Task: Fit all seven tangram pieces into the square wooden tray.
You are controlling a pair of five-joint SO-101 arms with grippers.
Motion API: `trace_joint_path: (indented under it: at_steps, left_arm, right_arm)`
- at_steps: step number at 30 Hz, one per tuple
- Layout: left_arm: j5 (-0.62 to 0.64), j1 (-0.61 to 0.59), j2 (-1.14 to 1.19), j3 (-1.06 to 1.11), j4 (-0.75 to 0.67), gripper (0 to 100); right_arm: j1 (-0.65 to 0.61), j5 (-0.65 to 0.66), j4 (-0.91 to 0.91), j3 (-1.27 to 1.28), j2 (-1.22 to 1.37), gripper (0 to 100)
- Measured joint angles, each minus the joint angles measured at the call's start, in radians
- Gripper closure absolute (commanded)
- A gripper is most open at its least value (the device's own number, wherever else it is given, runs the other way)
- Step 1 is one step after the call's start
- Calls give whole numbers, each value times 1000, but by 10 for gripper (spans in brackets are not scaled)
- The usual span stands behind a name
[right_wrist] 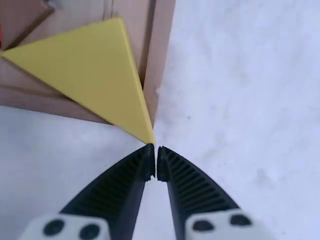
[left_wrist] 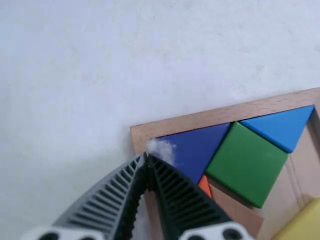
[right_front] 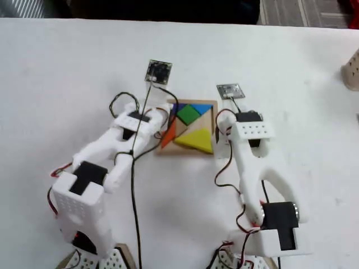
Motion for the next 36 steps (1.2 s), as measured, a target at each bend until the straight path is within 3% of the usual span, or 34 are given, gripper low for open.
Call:
trace_joint_path:
  at_steps: [8,15,22,31,36]
  left_arm:
    - [0,0,0,0,0,977]
    - [0,0,0,0,0,977]
    - [0,0,0,0,0,977]
    - [0,0,0,0,0,977]
    - [0,0,0,0,0,977]
  right_arm:
    - [-5,-43,-103,-68,127,981]
    - [-9,-44,55,-203,161,981]
    - [15,-100,74,-207,117,981]
    - [-9,-107,-204,-161,164,981]
    - [-68,-107,-133,-173,215,981]
